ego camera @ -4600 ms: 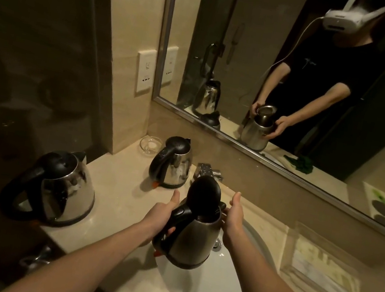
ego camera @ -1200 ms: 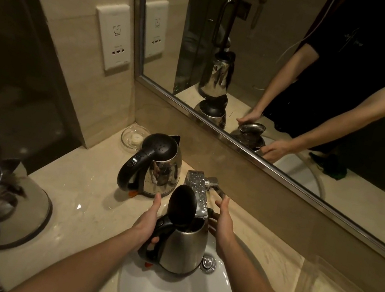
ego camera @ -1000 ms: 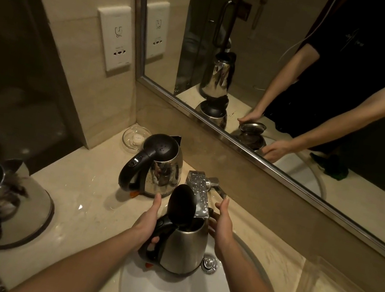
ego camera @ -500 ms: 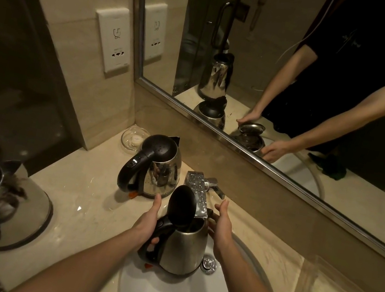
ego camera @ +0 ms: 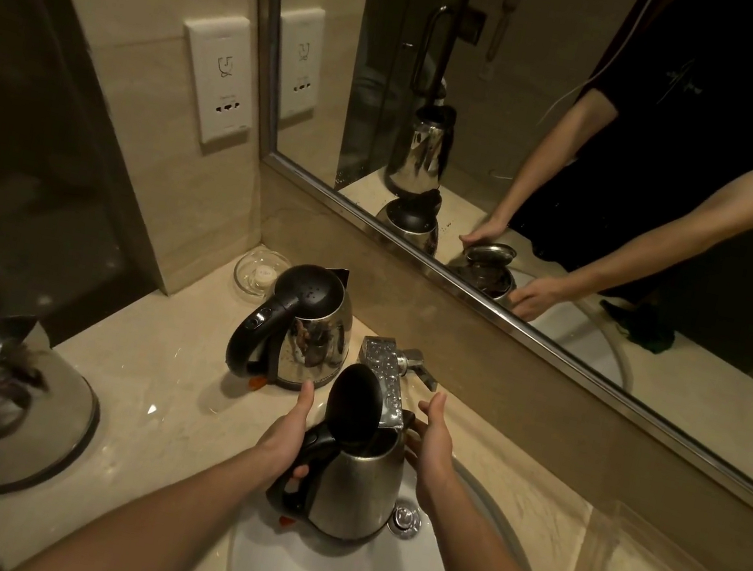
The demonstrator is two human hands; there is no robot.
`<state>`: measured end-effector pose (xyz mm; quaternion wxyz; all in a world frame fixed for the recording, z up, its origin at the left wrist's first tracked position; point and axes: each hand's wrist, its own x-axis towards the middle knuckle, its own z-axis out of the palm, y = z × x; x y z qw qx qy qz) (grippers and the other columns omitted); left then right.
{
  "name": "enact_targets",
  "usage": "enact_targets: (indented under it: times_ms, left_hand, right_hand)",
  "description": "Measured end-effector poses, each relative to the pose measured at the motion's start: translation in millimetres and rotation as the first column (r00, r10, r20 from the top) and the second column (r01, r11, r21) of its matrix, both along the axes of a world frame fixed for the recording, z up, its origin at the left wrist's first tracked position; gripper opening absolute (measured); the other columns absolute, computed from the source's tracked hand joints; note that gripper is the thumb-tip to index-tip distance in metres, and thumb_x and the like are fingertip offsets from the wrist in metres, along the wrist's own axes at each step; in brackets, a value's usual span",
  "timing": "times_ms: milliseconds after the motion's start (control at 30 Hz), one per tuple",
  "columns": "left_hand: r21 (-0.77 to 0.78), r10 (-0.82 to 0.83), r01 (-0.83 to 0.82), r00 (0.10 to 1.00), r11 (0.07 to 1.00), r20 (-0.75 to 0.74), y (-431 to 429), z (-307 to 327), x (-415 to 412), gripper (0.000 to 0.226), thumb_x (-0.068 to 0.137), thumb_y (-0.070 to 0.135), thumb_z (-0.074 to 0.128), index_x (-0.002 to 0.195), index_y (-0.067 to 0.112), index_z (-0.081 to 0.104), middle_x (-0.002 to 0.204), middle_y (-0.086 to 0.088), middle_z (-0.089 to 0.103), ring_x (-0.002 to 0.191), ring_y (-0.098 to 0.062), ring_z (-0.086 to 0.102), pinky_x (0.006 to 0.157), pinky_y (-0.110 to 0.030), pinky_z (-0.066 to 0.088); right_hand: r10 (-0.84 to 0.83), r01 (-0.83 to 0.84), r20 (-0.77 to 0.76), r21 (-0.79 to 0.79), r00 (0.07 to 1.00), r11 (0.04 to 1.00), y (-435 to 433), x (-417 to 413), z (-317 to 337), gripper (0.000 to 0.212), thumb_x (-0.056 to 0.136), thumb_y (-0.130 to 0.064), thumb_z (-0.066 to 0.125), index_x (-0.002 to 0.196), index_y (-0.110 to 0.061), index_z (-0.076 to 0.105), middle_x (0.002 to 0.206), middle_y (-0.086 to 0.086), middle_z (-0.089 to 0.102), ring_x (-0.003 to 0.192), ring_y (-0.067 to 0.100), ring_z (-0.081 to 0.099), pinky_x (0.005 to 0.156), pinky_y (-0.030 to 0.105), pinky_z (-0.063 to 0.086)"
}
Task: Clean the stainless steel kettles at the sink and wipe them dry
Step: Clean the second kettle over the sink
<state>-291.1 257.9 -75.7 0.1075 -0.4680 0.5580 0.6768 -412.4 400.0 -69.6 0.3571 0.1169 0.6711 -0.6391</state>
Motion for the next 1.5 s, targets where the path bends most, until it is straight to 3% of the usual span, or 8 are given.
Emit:
enact_targets:
  times_ms: [200,333,500,733,900,1033,1267,1500]
  left_hand:
    - [-0.005,-0.005,0.005,1.0,1.0,0.002,-0.4,1.3,0.7,0.086,0.089,0.08,0.019,0.136,0.014,0.051,0.051,-0.004,0.05,0.04,-0.014,0.045,0.042,-0.025,0.038]
    - [-0.004,-0.008,0.008,1.0,1.0,-0.007,-0.2,1.7,0.9,0.085,0.091,0.078,0.019,0.139,0.015,0.051,0.054,-0.005,0.049,0.042,-0.014,0.044,0.043,-0.025,0.037]
    - [0.001,-0.023,0.023,1.0,1.0,0.002,-0.3,1.7,1.7,0.087,0.089,0.08,0.018,0.132,0.013,0.054,0.049,-0.003,0.047,0.039,-0.014,0.043,0.044,-0.025,0.037]
    - [-0.005,-0.001,0.001,1.0,1.0,0.002,1.1,3.5,1.6,0.083,0.089,0.08,0.019,0.14,0.02,0.047,0.049,-0.003,0.047,0.041,-0.015,0.043,0.044,-0.026,0.037]
    - [-0.002,-0.026,0.026,1.0,1.0,0.017,2.3,7.2,5.0,0.105,0.089,0.08,0.017,0.143,-0.004,0.047,0.044,-0.002,0.047,0.035,-0.013,0.043,0.045,-0.024,0.038]
    - [-0.013,-0.036,0.036,0.999,0.999,0.019,1.9,9.6,6.1,0.106,0.089,0.08,0.017,0.141,-0.008,0.047,0.046,-0.003,0.046,0.036,-0.013,0.042,0.046,-0.024,0.038]
    - [0.001,-0.014,0.014,1.0,1.0,0.014,-0.5,4.3,5.0,0.095,0.088,0.081,0.019,0.125,0.006,0.063,0.049,-0.003,0.049,0.039,-0.014,0.044,0.045,-0.025,0.038]
    - [-0.016,-0.011,0.011,1.0,1.0,0.012,0.2,4.5,3.4,0.075,0.089,0.08,0.019,0.1,0.02,0.062,0.051,-0.003,0.05,0.04,-0.013,0.046,0.045,-0.025,0.039]
  right_hand:
    - [0.014,-0.014,-0.008,0.002,1.0,1.0,0.3,0.5,2.1,0.07,0.095,-0.063,0.023,0.141,-0.014,0.041,0.136,0.015,0.051,0.116,0.028,0.05,0.095,0.038,0.034]
    - [0.026,-0.026,-0.02,0.02,0.999,0.999,0.4,0.0,0.4,0.071,0.094,-0.064,0.022,0.142,-0.015,0.04,0.141,0.016,0.046,0.127,0.032,0.044,0.108,0.045,0.03]
    - [0.019,-0.019,-0.018,0.012,1.0,1.0,-0.1,0.5,-1.2,0.073,0.093,-0.066,0.023,0.142,-0.014,0.04,0.142,0.015,0.046,0.128,0.032,0.044,0.111,0.045,0.029]
    - [0.019,-0.019,-0.022,0.001,1.0,1.0,0.2,1.6,-0.1,0.072,0.093,-0.066,0.024,0.142,-0.015,0.04,0.141,0.014,0.047,0.128,0.031,0.045,0.111,0.046,0.029]
    - [0.014,-0.014,-0.02,0.003,1.0,1.0,-0.9,2.8,4.2,0.071,0.094,-0.064,0.023,0.14,-0.014,0.042,0.138,0.015,0.05,0.119,0.029,0.052,0.102,0.041,0.035]
    - [0.011,-0.011,-0.023,0.012,1.0,1.0,-0.9,3.5,4.6,0.072,0.094,-0.064,0.022,0.142,-0.014,0.04,0.139,0.016,0.048,0.125,0.032,0.047,0.108,0.044,0.031]
    - [0.012,-0.012,-0.012,0.019,1.0,1.0,-1.5,4.1,6.5,0.071,0.094,-0.063,0.023,0.144,-0.015,0.038,0.143,0.016,0.044,0.128,0.032,0.044,0.112,0.047,0.028]
    - [0.015,-0.014,-0.013,0.021,1.0,1.0,-1.7,3.1,7.2,0.07,0.095,-0.063,0.023,0.142,-0.014,0.04,0.142,0.016,0.046,0.127,0.032,0.045,0.111,0.048,0.029]
